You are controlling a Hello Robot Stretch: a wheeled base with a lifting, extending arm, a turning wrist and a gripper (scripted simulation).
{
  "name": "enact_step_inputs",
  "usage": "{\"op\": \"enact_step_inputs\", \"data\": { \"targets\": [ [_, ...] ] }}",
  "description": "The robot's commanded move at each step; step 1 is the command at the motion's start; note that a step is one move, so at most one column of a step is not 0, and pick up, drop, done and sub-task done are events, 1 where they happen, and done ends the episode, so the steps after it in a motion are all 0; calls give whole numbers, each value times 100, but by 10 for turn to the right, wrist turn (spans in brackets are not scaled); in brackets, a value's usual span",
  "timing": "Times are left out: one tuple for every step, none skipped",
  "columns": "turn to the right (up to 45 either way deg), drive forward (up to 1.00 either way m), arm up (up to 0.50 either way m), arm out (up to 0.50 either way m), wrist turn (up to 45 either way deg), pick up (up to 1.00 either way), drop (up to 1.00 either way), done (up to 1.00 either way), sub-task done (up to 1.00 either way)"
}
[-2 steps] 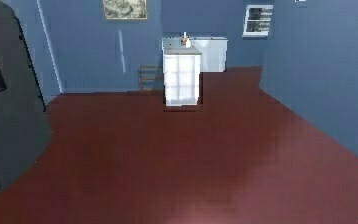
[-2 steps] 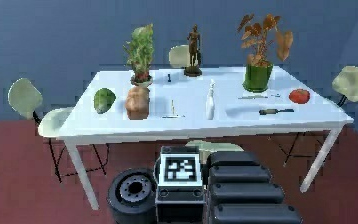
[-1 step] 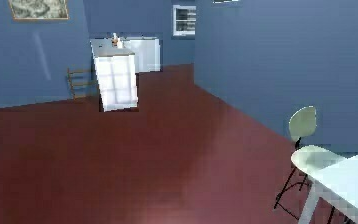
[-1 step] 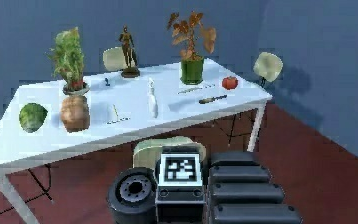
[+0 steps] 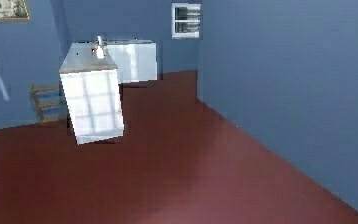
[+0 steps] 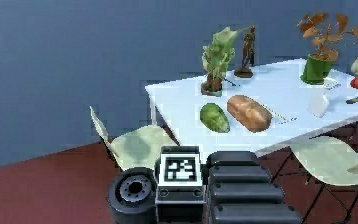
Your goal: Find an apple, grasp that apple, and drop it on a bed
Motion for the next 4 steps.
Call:
{"op": "enact_step_inputs", "data": {
  "targets": [
    [0,100,0,0,0,0,0,0,0],
    [30,0,0,0,0,0,0,0,0],
    [0,100,0,0,0,0,0,0,0],
    [0,60,0,0,0,0,0,0,0]
  ]
}}
